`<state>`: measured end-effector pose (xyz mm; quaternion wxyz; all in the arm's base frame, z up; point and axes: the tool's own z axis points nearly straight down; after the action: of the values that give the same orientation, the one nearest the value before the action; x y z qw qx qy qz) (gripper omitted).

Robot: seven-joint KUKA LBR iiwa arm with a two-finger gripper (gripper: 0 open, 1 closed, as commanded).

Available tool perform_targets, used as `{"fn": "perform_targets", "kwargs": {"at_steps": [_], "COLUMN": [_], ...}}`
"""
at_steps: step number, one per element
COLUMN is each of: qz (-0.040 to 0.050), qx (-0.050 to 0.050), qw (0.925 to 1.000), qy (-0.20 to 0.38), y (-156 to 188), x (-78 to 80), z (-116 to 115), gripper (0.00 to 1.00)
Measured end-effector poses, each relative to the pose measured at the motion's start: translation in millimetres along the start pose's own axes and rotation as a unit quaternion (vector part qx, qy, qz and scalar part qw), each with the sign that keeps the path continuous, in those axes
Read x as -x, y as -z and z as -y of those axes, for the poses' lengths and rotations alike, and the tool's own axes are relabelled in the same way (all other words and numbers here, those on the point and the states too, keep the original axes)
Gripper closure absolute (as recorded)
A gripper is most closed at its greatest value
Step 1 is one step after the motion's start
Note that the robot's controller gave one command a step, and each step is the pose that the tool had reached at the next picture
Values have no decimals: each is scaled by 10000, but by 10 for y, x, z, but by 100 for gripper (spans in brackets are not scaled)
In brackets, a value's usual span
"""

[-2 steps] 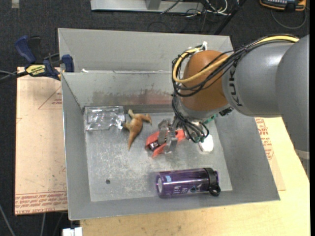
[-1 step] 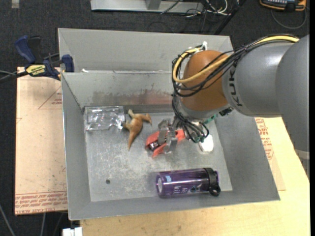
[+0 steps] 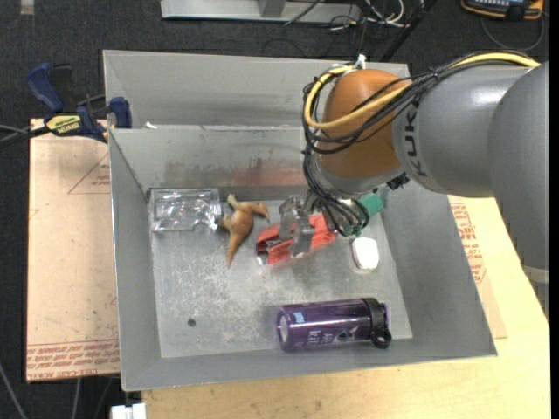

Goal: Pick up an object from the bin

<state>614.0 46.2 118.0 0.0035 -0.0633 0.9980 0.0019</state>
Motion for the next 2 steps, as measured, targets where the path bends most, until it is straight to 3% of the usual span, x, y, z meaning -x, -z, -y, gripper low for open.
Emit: {"fn": "perform_targets", "kwargs": {"at_steps": [2], "qz": [-2], "qx": [2], "qw": [9999], "qy": [132], "y": [144], "x": [134], "z": [36], "gripper": [100]}}
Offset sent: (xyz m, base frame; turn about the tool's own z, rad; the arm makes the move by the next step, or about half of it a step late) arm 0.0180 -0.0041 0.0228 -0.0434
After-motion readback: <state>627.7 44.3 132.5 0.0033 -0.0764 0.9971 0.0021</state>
